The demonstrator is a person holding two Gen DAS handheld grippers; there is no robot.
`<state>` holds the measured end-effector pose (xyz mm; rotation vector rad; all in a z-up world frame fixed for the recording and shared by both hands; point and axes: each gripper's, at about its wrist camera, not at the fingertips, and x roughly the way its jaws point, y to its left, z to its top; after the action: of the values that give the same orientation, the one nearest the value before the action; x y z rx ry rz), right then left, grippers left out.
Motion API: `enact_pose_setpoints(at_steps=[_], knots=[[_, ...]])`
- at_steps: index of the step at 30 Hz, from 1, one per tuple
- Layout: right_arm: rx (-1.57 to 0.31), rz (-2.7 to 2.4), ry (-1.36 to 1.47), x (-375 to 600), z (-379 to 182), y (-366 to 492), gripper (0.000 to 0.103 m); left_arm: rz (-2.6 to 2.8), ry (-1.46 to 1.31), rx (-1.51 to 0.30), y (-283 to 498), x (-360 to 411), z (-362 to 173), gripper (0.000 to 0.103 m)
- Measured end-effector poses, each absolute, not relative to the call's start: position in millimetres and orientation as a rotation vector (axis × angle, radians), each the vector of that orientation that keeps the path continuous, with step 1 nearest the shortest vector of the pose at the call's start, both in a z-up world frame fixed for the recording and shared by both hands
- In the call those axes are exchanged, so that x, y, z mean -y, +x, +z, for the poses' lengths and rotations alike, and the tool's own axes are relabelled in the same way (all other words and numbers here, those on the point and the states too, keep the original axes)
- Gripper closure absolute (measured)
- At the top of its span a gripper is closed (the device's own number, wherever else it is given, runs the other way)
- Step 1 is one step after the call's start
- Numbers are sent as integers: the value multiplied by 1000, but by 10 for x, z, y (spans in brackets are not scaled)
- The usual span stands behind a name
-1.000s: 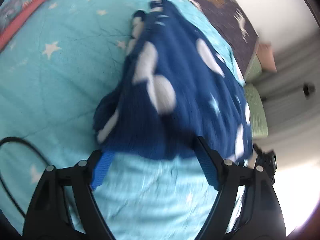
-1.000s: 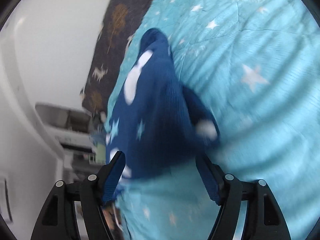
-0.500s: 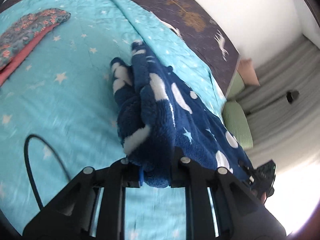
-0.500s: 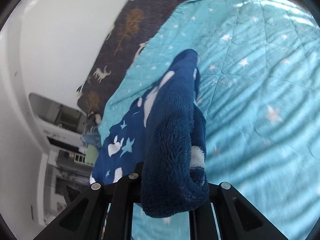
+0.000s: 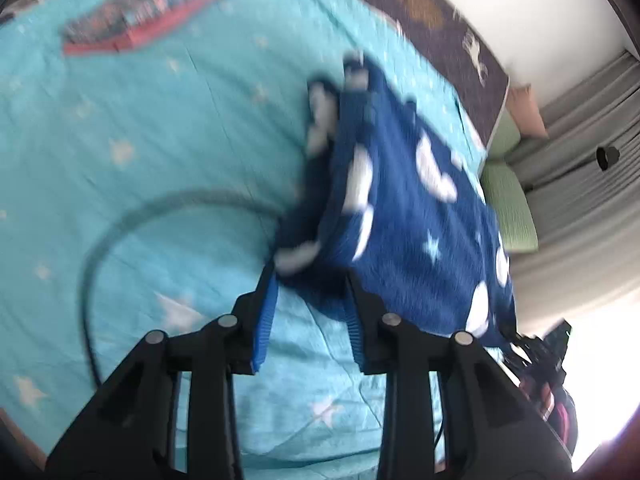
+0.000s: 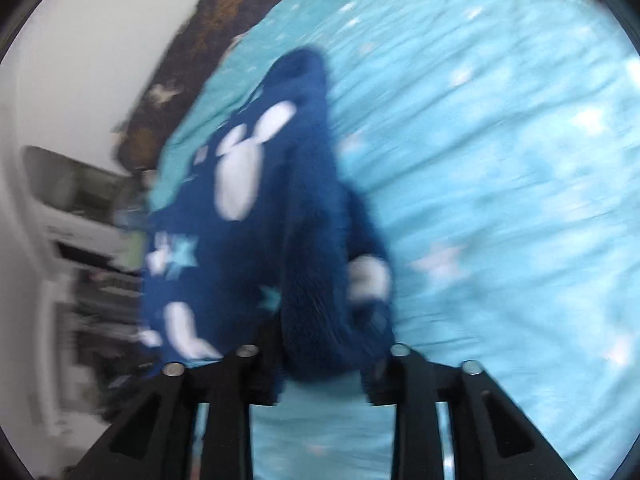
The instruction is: Fold small clothes
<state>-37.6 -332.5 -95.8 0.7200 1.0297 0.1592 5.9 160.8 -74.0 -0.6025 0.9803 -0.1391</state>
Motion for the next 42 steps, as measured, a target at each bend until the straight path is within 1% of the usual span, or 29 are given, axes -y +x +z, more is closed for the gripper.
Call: enact_pose_setpoints(at_steps=[1, 3, 5, 8, 9, 12, 14, 15, 16, 19, 20, 21, 22, 26, 28, 29, 30, 31, 32, 35, 37, 38, 40, 41, 42], knots=[[-1001, 130, 716, 3371, -885, -415, 59, -100, -559, -920, 28, -1648, -591, 64], [-924, 87, 691, 3443, -695, -479, 56, -69, -481, -830, -4, -1656, -376, 48], [-854, 73, 617, 3404, -474, -468, 55, -73, -401, -752, 69, -1597, -158, 41], [-798, 118, 520, 3263, -292, -362, 50, -126, -334, -714, 280, -1480, -5, 29], [-789, 138, 497, 3202, -256, -255, 49, -144, -303, -708, 403, -1410, 30, 28], [-788, 197, 439, 2993, -176, 130, 49, -156, -219, -715, 839, -1163, 72, 28], [-798, 234, 417, 2894, -185, 427, 49, -193, -204, -736, 1068, -1102, 38, 28], [-807, 235, 413, 2858, -218, 537, 49, -208, -200, -763, 1303, -1065, -2, 28], [-818, 227, 411, 2837, -246, 664, 49, -206, -199, -774, 1352, -1020, -19, 28], [-842, 163, 358, 2910, -281, 1018, 49, -173, -188, -828, 1736, -1005, -168, 28], [-853, 146, 347, 2958, -291, 1090, 48, -166, -193, -849, 1833, -1005, -224, 26], [-870, 123, 347, 3022, -334, 1192, 44, -173, -212, -889, 1968, -1036, -317, 22], [-891, 109, 367, 3119, -393, 1284, 40, -184, -225, -908, 1987, -1042, -388, 21], [-987, 152, 503, 3393, -717, 1514, 38, -259, -282, -954, 2226, -1034, -597, 22], [-1029, 193, 536, 3415, -853, 1616, 38, -334, -300, -973, 2306, -982, -657, 47], [-1036, 210, 556, 3410, -901, 1652, 38, -348, -287, -988, 2333, -947, -661, 79], [-1027, 227, 578, 3409, -914, 1669, 55, -354, -276, -992, 2346, -917, -660, 88], [-1009, 246, 596, 3404, -898, 1674, 93, -357, -273, -977, 2327, -910, -632, 89], [-959, 273, 617, 3397, -811, 1639, 92, -370, -278, -940, 2276, -894, -560, 90], [-744, 433, 661, 3400, -420, 1407, 92, -489, -361, -771, 2016, -972, -212, 90], [-629, 488, 638, 3407, -169, 1252, 92, -533, -391, -695, 1941, -1046, -93, 89], [-595, 480, 613, 3414, -98, 1218, 92, -529, -376, -662, 1939, -1077, -78, 87], [-593, 435, 575, 3443, -119, 1264, 90, -438, -310, -704, 2085, -1068, -260, 78], [-645, 393, 567, 3469, -263, 1382, 88, -408, -294, -748, 2168, -1055, -382, 68], [-702, 363, 573, 3481, -403, 1478, 83, -357, -265, -841, 2282, -1043, -605, 66]])
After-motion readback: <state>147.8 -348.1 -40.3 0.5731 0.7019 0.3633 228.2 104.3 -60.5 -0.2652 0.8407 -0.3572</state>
